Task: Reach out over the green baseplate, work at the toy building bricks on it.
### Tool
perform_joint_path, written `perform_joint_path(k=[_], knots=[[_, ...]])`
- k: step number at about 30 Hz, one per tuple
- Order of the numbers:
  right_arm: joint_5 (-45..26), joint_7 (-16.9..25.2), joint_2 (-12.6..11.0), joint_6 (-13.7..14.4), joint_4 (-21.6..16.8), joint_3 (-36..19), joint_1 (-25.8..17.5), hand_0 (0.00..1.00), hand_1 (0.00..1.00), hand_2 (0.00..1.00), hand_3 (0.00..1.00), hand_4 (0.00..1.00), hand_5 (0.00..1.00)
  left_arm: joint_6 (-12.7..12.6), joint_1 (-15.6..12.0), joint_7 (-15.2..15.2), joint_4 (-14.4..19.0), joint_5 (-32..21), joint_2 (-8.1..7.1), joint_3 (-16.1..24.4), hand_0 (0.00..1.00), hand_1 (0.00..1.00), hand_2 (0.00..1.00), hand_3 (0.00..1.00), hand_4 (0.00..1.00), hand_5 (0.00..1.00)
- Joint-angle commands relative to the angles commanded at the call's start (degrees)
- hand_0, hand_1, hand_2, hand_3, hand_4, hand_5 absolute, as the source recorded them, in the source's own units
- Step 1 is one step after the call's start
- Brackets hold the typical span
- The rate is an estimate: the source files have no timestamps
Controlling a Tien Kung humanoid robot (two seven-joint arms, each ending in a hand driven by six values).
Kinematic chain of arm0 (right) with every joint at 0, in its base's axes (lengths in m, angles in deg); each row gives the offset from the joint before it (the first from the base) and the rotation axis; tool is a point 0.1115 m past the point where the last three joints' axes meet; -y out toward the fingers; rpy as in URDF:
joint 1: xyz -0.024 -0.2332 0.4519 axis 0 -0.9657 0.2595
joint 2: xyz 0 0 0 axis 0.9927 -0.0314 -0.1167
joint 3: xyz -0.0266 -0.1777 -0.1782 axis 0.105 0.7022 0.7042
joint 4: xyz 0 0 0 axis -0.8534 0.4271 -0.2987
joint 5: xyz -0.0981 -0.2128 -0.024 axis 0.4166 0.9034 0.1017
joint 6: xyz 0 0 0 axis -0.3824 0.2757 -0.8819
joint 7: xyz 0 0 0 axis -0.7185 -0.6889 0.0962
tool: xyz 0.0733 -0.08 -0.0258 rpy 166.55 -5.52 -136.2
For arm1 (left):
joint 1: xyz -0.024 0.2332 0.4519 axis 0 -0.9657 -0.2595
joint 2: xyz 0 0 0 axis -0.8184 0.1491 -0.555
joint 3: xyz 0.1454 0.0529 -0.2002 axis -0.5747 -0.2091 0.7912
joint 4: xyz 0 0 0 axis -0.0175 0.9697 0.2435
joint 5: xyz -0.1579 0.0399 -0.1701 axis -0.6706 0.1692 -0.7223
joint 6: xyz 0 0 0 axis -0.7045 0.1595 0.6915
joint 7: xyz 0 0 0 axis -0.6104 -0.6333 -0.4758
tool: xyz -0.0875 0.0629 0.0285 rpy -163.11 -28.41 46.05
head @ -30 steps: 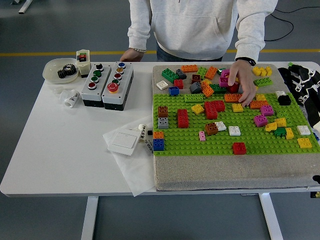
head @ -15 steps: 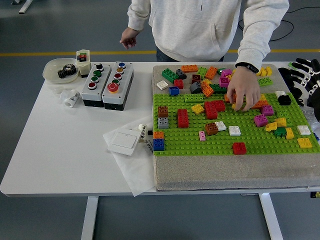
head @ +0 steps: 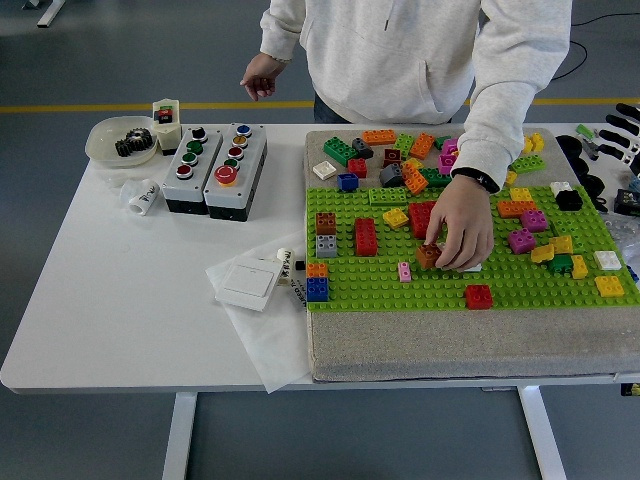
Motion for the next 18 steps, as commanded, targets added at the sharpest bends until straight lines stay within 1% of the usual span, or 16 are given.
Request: perform_joint_path(k=[18], knots=[[2.93, -1.08, -0.13, 0.29, -0.09, -1.13, -0.09, 0.813, 0.759, 0.793, 0.792, 0.998, 0.873, 0.04, 0.50, 0.06, 0.00, -0.16, -0.06, -0.15, 0.781, 0.816, 0.864, 0.773, 0.789, 0.699]])
